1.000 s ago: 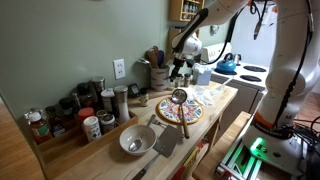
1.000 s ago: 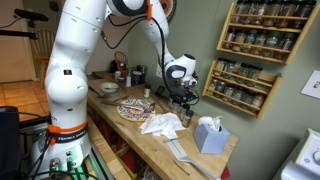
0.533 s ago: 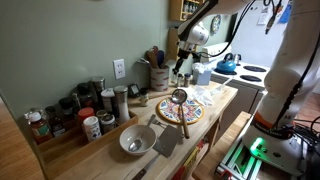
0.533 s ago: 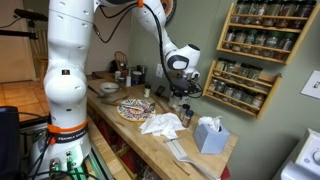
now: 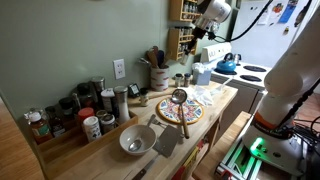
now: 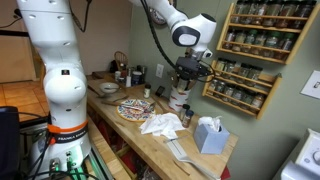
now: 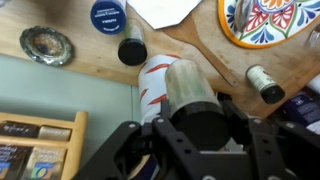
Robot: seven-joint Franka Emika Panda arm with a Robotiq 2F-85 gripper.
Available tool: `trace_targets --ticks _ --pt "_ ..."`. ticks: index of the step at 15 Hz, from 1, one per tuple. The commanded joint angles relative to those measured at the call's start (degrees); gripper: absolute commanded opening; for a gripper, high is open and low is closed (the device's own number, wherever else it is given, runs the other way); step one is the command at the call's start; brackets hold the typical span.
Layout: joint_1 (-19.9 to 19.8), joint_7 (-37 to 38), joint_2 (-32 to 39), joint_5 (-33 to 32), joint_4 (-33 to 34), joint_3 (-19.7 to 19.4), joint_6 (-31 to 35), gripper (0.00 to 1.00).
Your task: Put one jar from the counter on the second shelf from the bottom.
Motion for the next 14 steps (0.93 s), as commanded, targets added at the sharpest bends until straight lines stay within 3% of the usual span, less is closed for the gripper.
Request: trace_targets --ticks 1,6,12,13,14 --pt "0.69 -1.73 -3.85 1.73 3.27 -5.39 -5.54 0.3" --pt "-0.03 1.45 -2.11 3.68 11.16 -10.78 -3.64 0.3" --pt "-0.14 3.61 1.9 7.71 16.66 -13.67 11.12 0.3" --pt "-0.24 3.2 0.0 5.3 14.99 -13.25 7.9 0.55" --pt "-0.35 3.22 0.69 5.93 15.5 -13.27 9.67 0.55"
